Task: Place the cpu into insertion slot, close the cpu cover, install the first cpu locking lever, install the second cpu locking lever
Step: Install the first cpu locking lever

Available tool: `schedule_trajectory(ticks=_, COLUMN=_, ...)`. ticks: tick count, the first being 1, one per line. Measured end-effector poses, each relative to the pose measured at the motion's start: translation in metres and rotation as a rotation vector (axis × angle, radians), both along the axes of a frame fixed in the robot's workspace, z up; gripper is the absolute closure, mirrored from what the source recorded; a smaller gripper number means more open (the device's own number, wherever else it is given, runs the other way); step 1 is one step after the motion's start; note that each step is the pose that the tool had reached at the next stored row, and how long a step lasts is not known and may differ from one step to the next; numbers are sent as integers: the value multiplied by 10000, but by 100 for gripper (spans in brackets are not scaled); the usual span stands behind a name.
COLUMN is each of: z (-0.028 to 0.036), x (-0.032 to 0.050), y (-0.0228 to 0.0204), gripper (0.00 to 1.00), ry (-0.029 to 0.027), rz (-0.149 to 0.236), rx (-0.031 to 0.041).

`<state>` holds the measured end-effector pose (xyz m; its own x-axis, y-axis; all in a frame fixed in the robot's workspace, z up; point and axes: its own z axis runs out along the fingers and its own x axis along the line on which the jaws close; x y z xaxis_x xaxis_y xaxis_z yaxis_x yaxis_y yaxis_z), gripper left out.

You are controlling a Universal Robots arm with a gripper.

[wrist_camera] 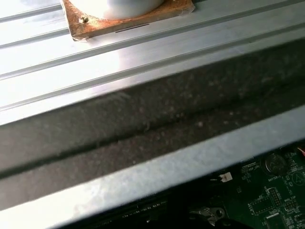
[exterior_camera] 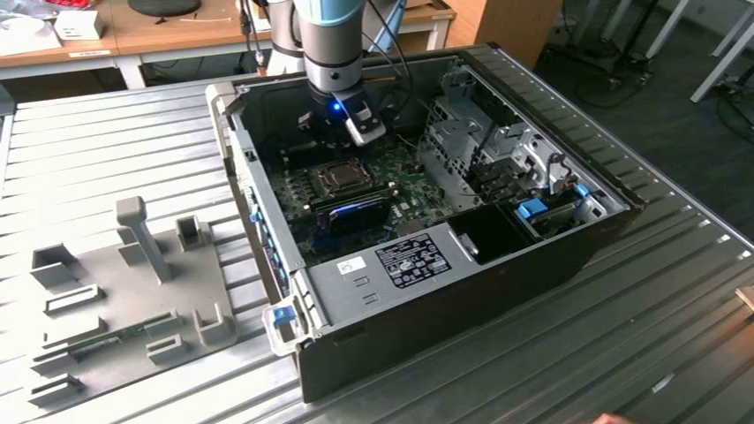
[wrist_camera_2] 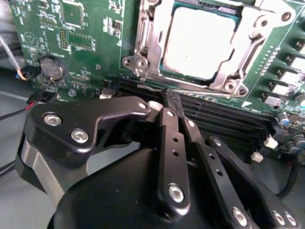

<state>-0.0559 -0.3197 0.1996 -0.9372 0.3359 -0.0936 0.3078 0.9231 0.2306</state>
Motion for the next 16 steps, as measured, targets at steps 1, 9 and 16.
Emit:
schedule_trajectory(ticks=1, z=3, x=0, y=0, gripper=89, ry=-1, rz=0, rx=1)
schedule_trajectory(ticks=9, z=4, x=-13, y=1, gripper=89, ry=-355, rz=-1, rx=18)
schedule_trajectory(ticks=16, z=-1, x=-27, y=-17, gripper=89, ry=-554, rz=1, rx=19)
